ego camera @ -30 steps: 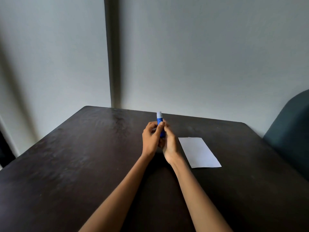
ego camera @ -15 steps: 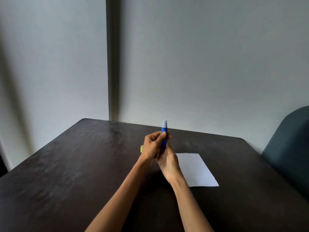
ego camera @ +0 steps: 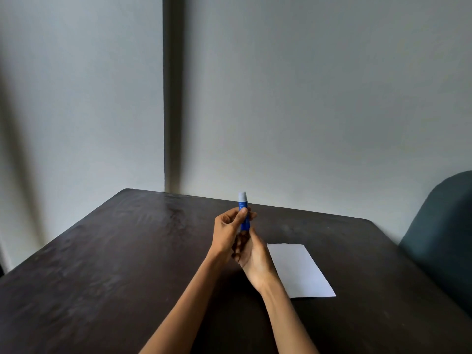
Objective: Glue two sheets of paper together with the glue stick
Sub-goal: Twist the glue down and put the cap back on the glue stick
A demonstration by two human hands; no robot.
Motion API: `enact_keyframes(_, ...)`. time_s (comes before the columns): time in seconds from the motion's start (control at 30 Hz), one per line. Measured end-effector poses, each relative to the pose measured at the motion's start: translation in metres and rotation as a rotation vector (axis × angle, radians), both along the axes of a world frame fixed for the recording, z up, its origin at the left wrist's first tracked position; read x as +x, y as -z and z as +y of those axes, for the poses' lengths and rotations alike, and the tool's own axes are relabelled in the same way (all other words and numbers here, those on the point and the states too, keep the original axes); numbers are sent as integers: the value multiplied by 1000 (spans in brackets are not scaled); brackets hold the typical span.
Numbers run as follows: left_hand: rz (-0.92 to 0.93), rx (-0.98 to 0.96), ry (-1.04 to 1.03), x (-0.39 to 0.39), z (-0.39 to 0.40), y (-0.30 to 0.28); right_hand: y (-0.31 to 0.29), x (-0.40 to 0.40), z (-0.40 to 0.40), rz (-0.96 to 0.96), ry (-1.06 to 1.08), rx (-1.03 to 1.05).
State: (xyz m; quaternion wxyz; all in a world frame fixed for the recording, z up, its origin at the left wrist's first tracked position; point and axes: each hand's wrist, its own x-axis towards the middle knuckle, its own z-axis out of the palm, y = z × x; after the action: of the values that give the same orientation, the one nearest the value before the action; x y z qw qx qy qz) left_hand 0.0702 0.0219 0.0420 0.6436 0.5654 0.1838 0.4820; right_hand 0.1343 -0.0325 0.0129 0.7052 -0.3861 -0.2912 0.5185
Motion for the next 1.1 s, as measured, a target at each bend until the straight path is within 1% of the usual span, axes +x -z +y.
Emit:
enact_keyframes(0.13,41,-24,40,-1,1,0,1,0,4,-23,-10,-37)
enact_keyframes(0.17,49,-23,44,-1,1,1,1,0,4,-37,7,-47)
enact_keyframes(0.23,45,-11,50,-1,1,-1,3,0,5,-71,59,-1)
enact_keyframes(0.3,26,11,46,0,1,-3,6,2,5,-158,140,57)
enact_keyframes(0.37,20,28,40,2,-1,-6,6,2,3,-223,195,69)
enact_keyframes(0.43,35,31,37,3,-5,-9,2,0,2,-197,166,58)
enact_keyframes(0.53,63,29,28,4,-8,-8,-1,-1,2,-64,75,23)
enact_keyframes(0.63,74,14,47,5,-7,-6,0,1,5,2,74,7)
enact_keyframes(0.7,86,33,46,5,-4,-8,1,4,5,-15,111,3)
enact_keyframes(0.87,50,62,21,3,-2,-10,5,7,4,-157,182,87)
enact_keyframes(0.9,49,61,28,4,-3,-10,5,6,4,-156,163,86)
enact_keyframes(1.0,59,42,52,7,-8,-10,4,6,5,-53,82,76)
enact_keyframes(1.1,62,8,53,9,-7,-8,4,10,6,-29,85,74)
